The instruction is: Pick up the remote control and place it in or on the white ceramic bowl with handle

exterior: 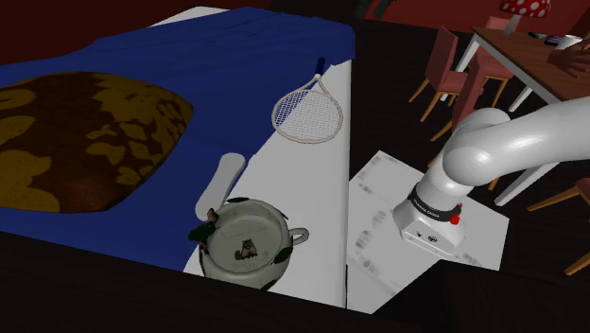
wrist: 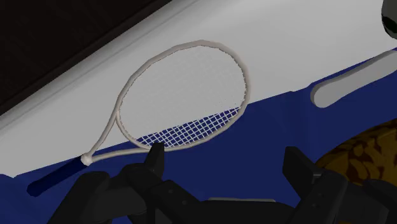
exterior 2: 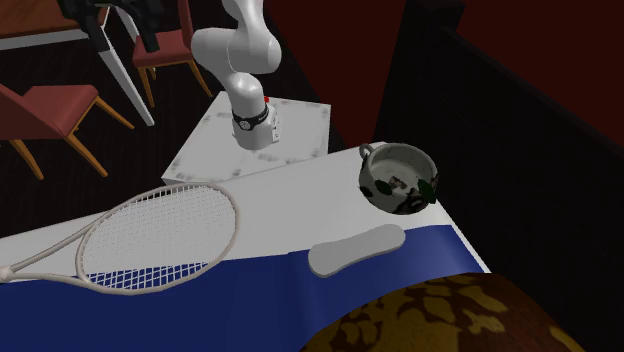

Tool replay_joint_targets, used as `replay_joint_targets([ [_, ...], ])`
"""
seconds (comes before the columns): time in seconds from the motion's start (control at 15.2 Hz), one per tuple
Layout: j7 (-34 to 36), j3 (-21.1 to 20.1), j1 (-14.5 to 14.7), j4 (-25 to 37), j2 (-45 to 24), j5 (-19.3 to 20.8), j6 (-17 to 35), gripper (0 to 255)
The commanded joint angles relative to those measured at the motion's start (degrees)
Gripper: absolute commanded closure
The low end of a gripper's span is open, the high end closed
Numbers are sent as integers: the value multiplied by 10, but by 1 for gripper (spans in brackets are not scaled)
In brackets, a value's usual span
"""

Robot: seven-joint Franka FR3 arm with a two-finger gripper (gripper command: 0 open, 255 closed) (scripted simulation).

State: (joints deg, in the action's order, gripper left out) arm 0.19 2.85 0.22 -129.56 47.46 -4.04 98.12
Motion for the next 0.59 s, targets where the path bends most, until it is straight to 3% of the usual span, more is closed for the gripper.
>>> replay_joint_targets([
  [0.0,0,0,0,0,0,0,0,0],
  [0.53,183,-127,-11,-77,8,-50,49,0],
])
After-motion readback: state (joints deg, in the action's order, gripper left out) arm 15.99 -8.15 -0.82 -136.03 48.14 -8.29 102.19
